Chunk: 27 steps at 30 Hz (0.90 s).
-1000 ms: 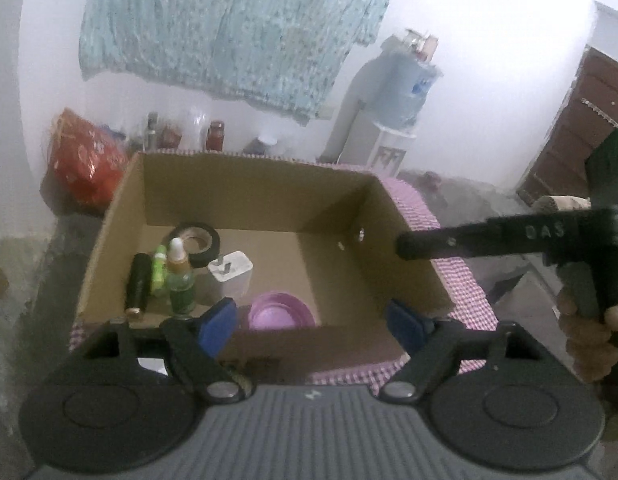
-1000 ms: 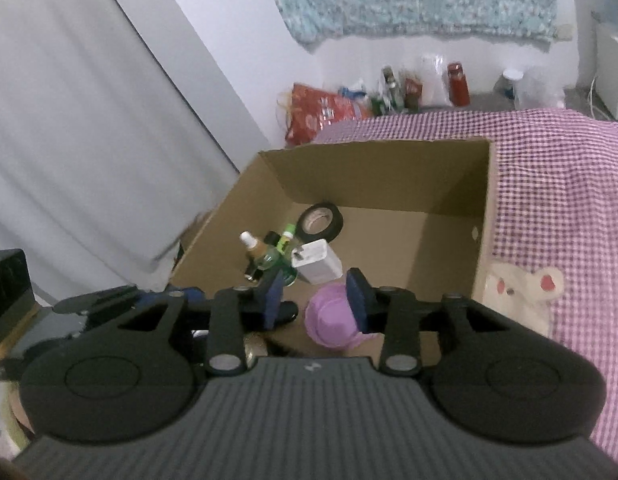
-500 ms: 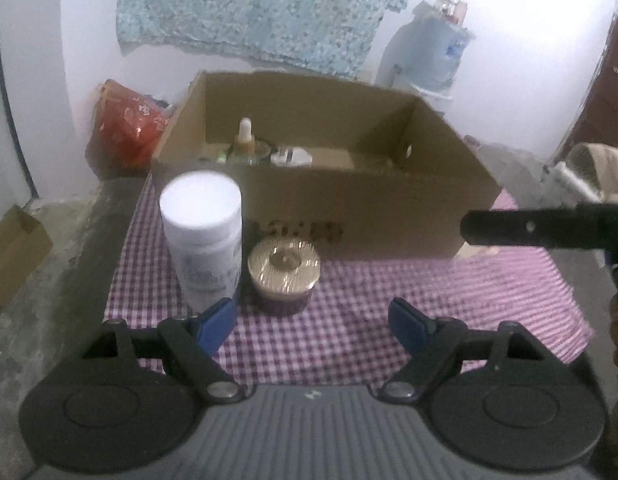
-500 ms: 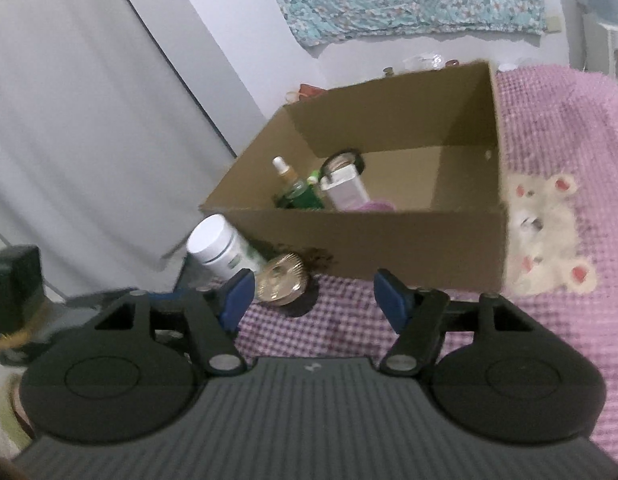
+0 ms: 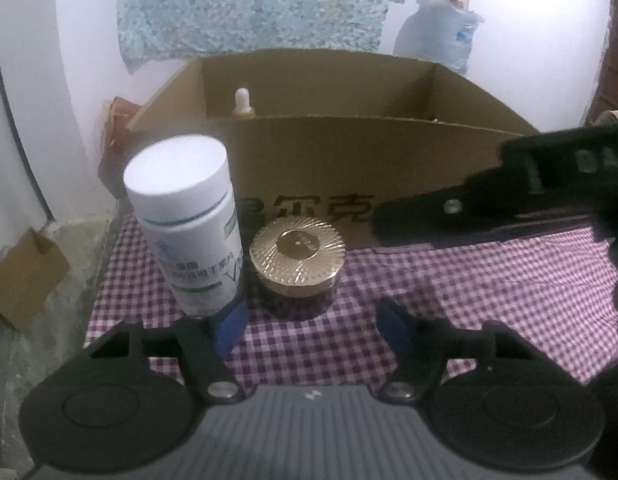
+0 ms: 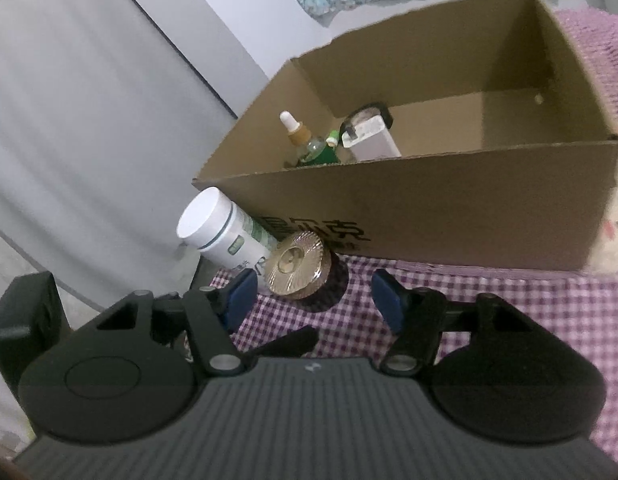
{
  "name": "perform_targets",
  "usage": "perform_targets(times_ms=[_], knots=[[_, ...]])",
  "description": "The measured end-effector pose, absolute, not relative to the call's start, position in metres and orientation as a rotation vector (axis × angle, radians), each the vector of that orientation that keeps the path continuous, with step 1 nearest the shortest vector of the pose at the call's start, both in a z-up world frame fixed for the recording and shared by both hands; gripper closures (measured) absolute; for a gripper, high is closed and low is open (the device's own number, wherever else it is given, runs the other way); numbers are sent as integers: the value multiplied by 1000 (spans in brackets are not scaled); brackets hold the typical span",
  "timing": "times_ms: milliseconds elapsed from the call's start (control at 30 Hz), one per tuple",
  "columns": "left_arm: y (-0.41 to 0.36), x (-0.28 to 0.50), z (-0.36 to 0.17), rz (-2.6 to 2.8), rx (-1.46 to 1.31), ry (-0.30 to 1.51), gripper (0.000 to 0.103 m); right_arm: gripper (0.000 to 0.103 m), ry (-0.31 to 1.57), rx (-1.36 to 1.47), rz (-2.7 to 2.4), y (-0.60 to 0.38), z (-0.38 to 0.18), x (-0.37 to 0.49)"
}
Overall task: Organize rigid objects
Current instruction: 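Move the right tool back to the gold-lidded jar, then grasp the gold-lidded jar with the right gripper and lift it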
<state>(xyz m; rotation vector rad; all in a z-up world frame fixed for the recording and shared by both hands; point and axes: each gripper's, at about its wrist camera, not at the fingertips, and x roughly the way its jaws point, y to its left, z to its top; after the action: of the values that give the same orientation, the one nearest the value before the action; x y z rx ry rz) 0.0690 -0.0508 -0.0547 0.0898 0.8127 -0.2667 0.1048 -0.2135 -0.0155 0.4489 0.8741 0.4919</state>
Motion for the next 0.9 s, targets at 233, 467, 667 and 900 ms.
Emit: perform_targets(times_ms=[233,467,667,900], knots=[[-51,76,-63,-252,93,807,33,58,906,457,538,-193,-36,138],[-60,77,-66,-274,112,810,36,65,932,477,543,-181,-51,153],[-69,66,-63,-348,107,812,38,64,962,514,530,-195,-51,146],[-91,45,-56,-450,153,788,43,64,966,541,501,-217,-47,122]])
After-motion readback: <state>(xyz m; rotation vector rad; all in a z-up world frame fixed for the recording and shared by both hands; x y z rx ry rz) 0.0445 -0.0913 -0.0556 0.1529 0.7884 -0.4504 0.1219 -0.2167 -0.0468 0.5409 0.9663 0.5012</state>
